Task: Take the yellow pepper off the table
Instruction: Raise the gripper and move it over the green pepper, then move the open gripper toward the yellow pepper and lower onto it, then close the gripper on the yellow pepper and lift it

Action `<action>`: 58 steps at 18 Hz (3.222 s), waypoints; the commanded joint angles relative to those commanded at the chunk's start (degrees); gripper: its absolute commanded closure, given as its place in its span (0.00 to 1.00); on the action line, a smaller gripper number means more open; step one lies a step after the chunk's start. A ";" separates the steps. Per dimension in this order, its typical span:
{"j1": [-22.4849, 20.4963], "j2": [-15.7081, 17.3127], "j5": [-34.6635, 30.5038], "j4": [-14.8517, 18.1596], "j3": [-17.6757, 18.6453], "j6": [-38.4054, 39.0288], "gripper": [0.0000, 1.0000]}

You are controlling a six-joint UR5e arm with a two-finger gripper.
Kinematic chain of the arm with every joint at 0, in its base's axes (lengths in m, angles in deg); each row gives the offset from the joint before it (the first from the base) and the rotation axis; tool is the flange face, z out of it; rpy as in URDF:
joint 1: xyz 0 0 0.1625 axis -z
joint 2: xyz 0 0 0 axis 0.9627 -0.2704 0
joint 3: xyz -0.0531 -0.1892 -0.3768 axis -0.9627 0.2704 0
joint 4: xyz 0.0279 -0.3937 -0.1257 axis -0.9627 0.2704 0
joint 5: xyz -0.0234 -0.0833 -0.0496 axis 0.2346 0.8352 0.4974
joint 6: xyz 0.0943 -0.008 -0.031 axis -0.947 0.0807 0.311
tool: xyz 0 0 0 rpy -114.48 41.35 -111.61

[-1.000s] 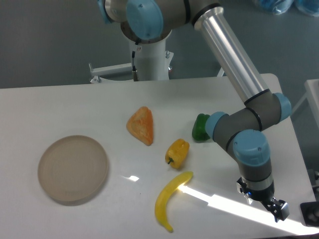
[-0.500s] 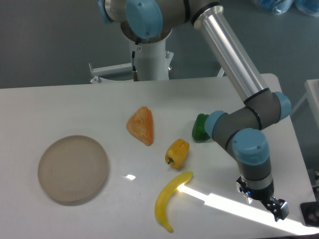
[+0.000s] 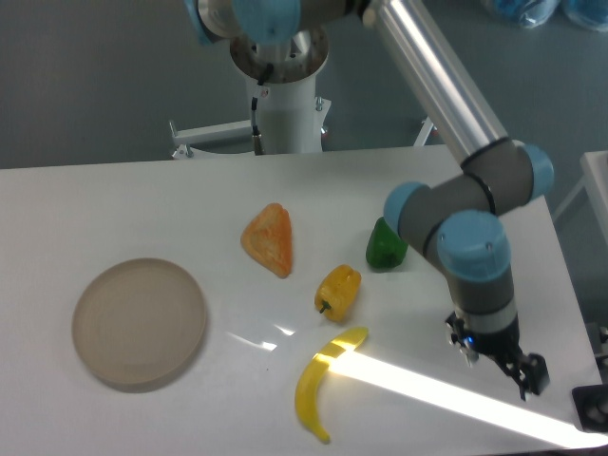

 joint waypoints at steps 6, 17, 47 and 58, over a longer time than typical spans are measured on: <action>-1.58 11.16 7.27 9.85 8.96 8.50 0.00; -3.70 14.96 20.92 9.60 23.57 15.47 0.00; 1.40 12.41 19.78 -4.64 32.80 15.38 0.06; 1.41 12.68 19.86 -4.82 32.36 15.03 0.57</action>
